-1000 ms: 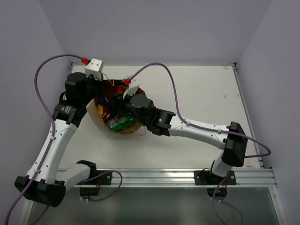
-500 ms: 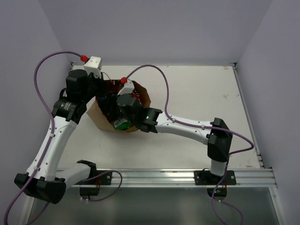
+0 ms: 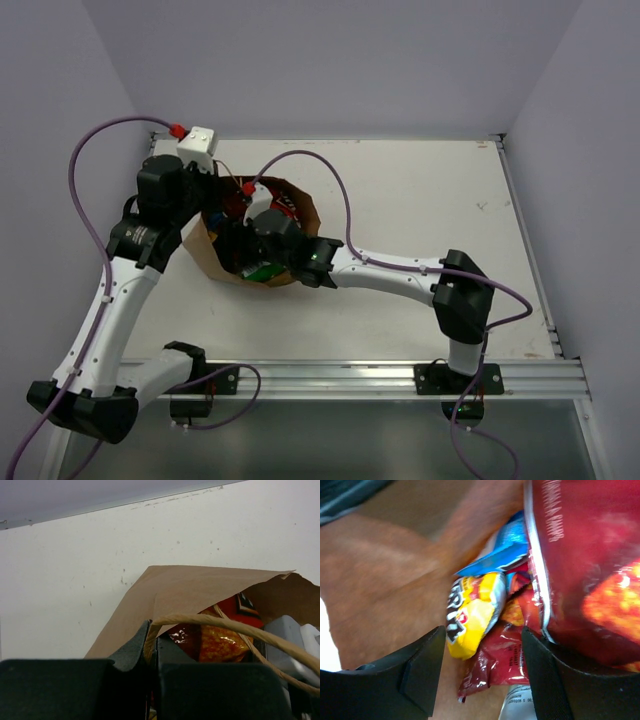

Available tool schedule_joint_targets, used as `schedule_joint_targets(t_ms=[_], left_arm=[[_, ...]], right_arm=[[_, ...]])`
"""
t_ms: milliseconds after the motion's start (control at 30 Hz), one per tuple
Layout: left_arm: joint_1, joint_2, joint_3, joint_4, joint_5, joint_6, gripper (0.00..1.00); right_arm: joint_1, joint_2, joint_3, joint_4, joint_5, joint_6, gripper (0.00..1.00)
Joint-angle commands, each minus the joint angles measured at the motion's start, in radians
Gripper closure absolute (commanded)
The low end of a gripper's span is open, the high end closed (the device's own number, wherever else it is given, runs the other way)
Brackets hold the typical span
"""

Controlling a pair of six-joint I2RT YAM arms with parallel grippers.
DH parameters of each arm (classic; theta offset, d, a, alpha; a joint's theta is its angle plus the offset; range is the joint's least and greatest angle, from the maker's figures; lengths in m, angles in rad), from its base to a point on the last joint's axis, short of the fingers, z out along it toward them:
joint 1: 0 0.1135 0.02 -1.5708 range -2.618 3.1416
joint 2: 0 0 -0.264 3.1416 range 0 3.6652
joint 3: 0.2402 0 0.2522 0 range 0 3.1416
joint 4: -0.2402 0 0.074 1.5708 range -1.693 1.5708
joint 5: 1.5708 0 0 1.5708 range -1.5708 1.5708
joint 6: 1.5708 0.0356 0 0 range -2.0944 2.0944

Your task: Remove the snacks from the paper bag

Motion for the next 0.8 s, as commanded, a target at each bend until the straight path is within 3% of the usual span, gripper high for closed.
schedule_joint_targets(t_ms=[0,200,300,433,467,567,767], left_arm=[[-0.003,-0.041,-0.009,-0.002,0.018,0.012,1.00],[-0.003,-0.058,-0.030,-0.002,0.031,0.012,1.00],[-0.003,-0.071,-0.046,0.000,0.029,0.014,1.00],[-0.003,-0.099,-0.064,-0.005,0.012,0.019,1.00],[-0.003,-0.110,-0.070,-0.006,0.011,0.019,1.00],[-0.003,-0.130,-0.090,-0.014,-0.005,0.022,1.00],[-0.003,-0.163,-0.141,-0.019,-0.026,0.025,1.00]], right_arm=[[-0.004,-0.006,0.004,0.073,-0.141,-0.092,0.35],[-0.006,0.038,0.044,0.135,-0.238,-0.134,0.39],[-0.006,0.061,0.053,0.150,-0.227,-0.148,0.49],[-0.018,0.071,0.035,0.176,-0.221,-0.149,0.72],[-0.020,0.058,0.023,0.188,-0.220,-0.151,0.84],[-0.026,0.005,-0.028,0.233,-0.204,-0.178,0.99],[-0.024,-0.138,-0.120,0.303,-0.186,-0.263,1.00]])
